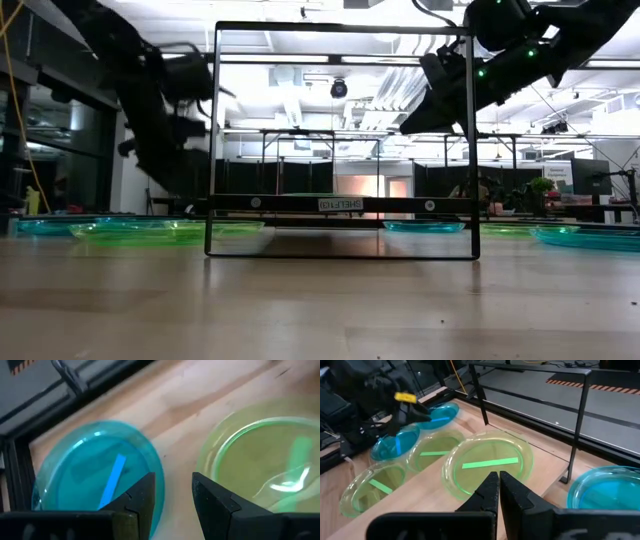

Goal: Place and stack plates onto a shelf
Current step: Put the top left blue plate on the shelf

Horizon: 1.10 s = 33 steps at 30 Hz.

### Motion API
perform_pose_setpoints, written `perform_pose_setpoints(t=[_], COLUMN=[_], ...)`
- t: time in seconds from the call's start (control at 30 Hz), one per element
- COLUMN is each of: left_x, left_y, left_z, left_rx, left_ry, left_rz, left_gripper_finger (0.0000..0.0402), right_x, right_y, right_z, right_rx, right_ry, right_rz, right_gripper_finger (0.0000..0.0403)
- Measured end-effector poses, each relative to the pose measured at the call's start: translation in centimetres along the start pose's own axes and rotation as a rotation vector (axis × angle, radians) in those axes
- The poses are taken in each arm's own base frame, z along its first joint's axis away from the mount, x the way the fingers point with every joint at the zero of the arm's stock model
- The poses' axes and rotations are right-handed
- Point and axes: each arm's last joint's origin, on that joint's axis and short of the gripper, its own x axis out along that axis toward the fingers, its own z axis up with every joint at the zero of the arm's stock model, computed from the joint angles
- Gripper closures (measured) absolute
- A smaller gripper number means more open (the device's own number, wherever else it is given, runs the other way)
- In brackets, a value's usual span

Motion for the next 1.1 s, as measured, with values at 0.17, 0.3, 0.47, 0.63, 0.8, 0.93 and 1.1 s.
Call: perform_pose_setpoints(t=[0.17,0.3,0.47,0.63,0.8,0.93,1.1], left_x=[1.5,1.4,1.2,1.2,1.6,2.1,2.6], left_y=[0.0,0.3,0.4,0.3,0.4,0.5,0.3], left_z=[-0.5,-0.6,-0.9,-1.0,-1.5,-1.6,-1.9], left_rx=[0.044,0.049,0.057,0.053,0.068,0.066,0.073], left_ry=[0.068,0.085,0.128,0.136,0.156,0.176,0.207], left_rz=[0.037,0.053,0.037,0.011,0.039,0.052,0.03], left_gripper_finger=[0.0284,0.0284,0.0284,0.0284,0.0284,0.0284,0.0284], right_x=[0.0,0.0,0.0,0.0,0.0,0.1,0.2], right_y=[-0.1,-0.1,-0.1,-0.1,-0.1,-0.1,-0.1], right_z=[0.0,0.0,0.0,0.0,0.0,0.0,-0.1], right_rx=[0.001,0.006,0.013,0.017,0.017,0.016,0.014], right_ry=[0.0,0.002,0.002,0.002,0.003,0.004,0.012], right_rz=[-0.005,-0.001,-0.001,-0.001,-0.002,-0.002,-0.006], right_gripper_finger=[0.0403,0.0403,0.0403,0.0403,0.0403,0.0403,0.0403])
